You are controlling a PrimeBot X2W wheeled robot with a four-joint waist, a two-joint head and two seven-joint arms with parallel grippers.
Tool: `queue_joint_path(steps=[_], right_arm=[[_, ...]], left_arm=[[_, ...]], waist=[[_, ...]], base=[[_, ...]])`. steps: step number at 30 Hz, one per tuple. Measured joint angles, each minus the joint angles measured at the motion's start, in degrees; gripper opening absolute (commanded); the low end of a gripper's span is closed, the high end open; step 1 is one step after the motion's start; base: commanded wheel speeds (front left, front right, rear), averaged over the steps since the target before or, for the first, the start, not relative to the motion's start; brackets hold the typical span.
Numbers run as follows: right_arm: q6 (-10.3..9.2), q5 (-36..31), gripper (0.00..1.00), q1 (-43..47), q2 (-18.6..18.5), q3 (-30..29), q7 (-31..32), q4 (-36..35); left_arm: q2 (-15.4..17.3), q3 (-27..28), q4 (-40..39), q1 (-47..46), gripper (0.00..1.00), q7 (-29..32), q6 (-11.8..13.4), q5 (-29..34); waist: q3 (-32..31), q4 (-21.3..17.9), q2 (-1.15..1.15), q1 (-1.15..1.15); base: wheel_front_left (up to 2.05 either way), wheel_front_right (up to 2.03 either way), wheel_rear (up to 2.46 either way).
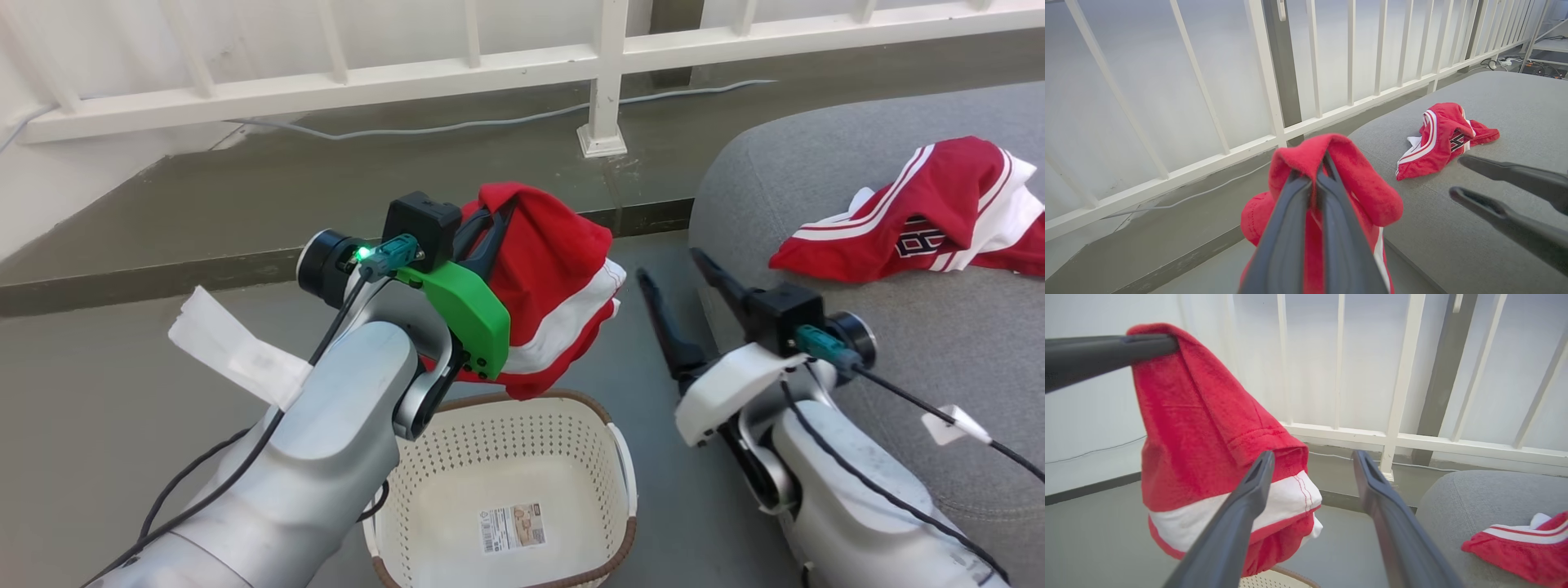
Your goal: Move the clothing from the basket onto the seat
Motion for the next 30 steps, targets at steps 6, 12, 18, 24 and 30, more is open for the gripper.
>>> queue_joint_path(steps=[6,12,18,24,30], right_arm=[[-1.44,0.00,1.00,3.87,-2.09,-4.20,0.00,-4.15],[-2.01,-0.11,1.00,8.04,-2.85,-6.97,0.00,-8.38],[-2.42,-0.60,1.00,12.27,-4.24,-9.82,0.00,-11.67],[-2.55,-1.30,1.00,15.75,-5.42,-13.07,0.00,-15.27],[-2.90,-1.74,1.00,18.41,-6.02,-15.35,0.00,-17.96]], left_arm=[[0.16,0.44,0.15,0.00,0.00,-0.38,0.42,-0.05],[0.48,1.22,0.24,0.01,0.00,-0.89,0.77,-0.19],[1.13,1.80,0.24,0.01,0.00,-1.16,0.96,-0.26],[1.18,1.96,0.24,0.01,0.00,-1.45,1.20,-0.26],[1.24,2.07,0.30,0.01,0.00,-1.67,1.46,-0.26]], waist=[[0.03,-0.73,0.00,0.00],[0.10,-1.41,0.00,0.00],[0.17,-2.03,0.00,0.00],[0.30,-2.38,0.00,0.00],[0.37,-2.40,0.00,0.00]], base=[[0.00,0.00,0.00],[0.00,0.00,0.00],[0.00,0.00,0.00],[0.00,0.00,0.00],[0.00,0.00,0.00]])
